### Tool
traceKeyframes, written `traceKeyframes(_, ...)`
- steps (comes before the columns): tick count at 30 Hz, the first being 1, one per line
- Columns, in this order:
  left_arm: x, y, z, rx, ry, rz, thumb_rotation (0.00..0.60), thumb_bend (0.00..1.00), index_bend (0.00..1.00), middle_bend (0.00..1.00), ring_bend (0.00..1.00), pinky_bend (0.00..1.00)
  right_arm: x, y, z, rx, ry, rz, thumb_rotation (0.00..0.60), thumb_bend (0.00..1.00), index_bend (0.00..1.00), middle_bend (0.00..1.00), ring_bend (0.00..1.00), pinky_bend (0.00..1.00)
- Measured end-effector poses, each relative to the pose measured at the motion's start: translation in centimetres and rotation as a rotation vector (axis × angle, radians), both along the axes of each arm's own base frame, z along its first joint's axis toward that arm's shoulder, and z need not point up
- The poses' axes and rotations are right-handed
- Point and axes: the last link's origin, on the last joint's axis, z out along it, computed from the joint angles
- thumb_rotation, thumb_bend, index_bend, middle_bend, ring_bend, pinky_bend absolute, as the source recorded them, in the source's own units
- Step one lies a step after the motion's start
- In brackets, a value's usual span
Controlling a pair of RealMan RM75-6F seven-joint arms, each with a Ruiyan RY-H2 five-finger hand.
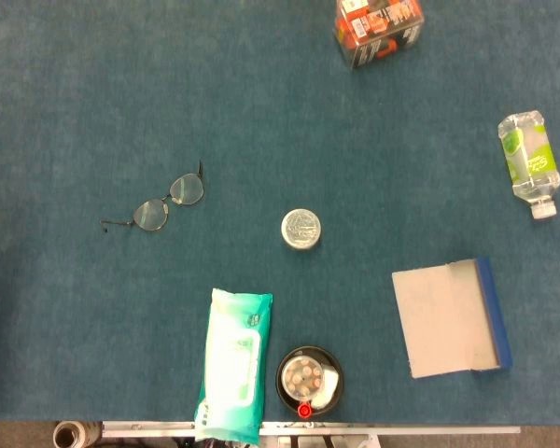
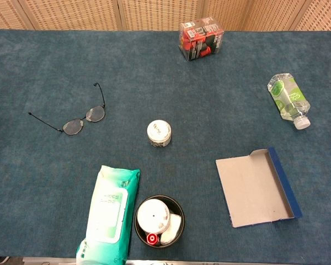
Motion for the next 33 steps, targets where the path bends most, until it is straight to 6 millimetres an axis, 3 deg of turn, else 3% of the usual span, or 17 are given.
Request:
traceKeyframes(11,-0.1,0.3,-0.8,-0.029,0.001,0.006,0.6,0.48,0.46,0.47,0.36,0.61,0.3,0.1,0.2,0.021,-0.027,0.012,0.6,0.33,0.48,0.48,0.38,0.35)
traceKeyframes(20,1.0,-0.3,-0.9,-0.01,-0.066,-0.077,0.6,0.46,0.36,0.42,0.36,0.6,0.4,0.2,0.6,0.027,-0.05,0.021,0.6,0.33,0.48,0.48,0.38,0.35)
traceKeyframes(23,1.5,-0.5,-0.9,-0.006,-0.104,-0.115,0.6,0.4,0.26,0.33,0.32,0.48,0.4,0.2,1.1,0.023,-0.071,0.025,0.6,0.33,0.48,0.48,0.38,0.35)
traceKeyframes(28,2.4,-0.9,-1.2,-0.086,-0.123,-0.164,0.6,0.22,0.04,0.11,0.14,0.29,0.4,0.3,1.9,0.011,-0.102,0.037,0.6,0.33,0.48,0.48,0.38,0.35)
traceKeyframes(33,3.4,-0.8,-2.0,-0.23,-0.156,-0.191,0.6,0.13,0.0,0.0,0.02,0.22,0.5,0.5,2.5,0.003,-0.116,0.05,0.6,0.33,0.48,0.48,0.38,0.35)
